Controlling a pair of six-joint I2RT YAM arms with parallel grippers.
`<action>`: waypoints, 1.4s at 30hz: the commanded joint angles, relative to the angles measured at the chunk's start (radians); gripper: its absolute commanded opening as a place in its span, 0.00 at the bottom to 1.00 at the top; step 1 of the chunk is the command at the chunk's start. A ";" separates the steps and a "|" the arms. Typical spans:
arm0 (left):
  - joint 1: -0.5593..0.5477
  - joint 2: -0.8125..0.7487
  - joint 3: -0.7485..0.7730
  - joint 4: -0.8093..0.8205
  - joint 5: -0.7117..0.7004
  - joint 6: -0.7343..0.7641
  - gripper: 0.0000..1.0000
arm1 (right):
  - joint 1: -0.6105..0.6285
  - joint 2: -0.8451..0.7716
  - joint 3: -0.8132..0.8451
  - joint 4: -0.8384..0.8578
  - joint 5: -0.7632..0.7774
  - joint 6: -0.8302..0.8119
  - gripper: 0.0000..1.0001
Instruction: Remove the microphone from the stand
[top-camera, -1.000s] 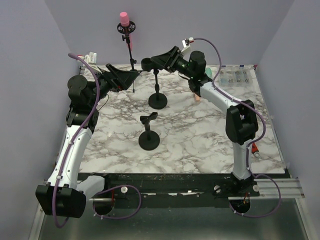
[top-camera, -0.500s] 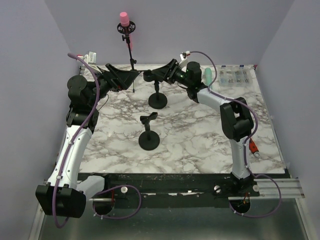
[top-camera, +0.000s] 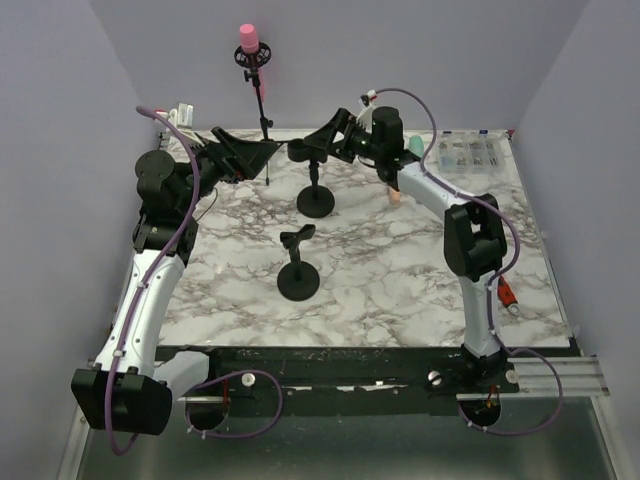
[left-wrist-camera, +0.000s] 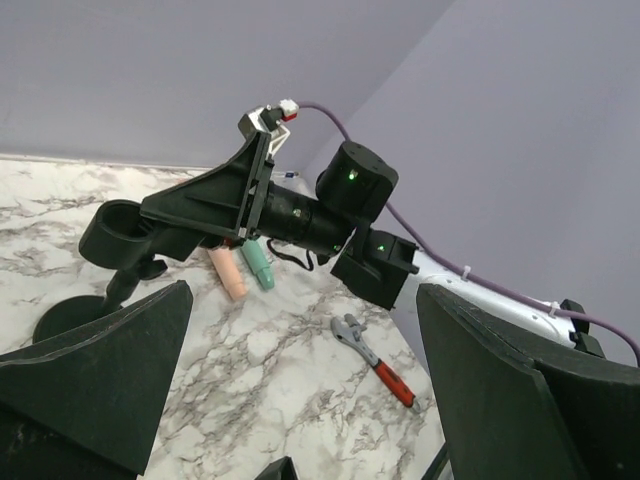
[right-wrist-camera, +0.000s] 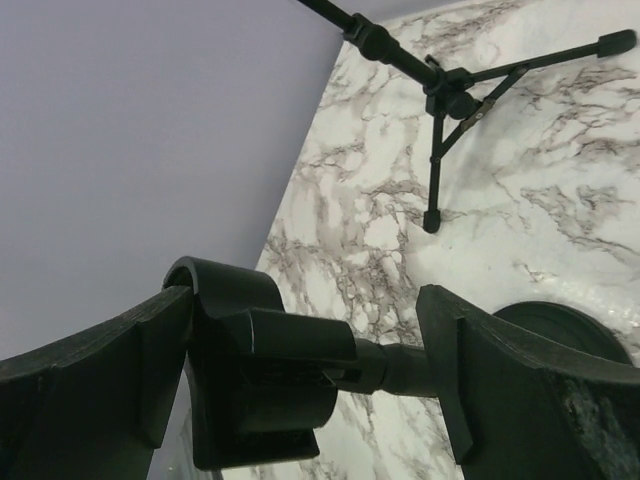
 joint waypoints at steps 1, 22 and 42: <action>0.008 0.009 -0.009 0.004 0.001 0.025 0.97 | -0.001 0.045 0.189 -0.398 0.035 -0.190 1.00; 0.011 0.066 -0.032 -0.111 -0.406 0.354 0.97 | 0.002 -0.632 -0.363 -0.514 0.376 -0.434 1.00; 0.008 0.661 0.215 0.436 -0.388 0.492 0.92 | 0.001 -0.874 -0.669 -0.332 0.338 -0.481 1.00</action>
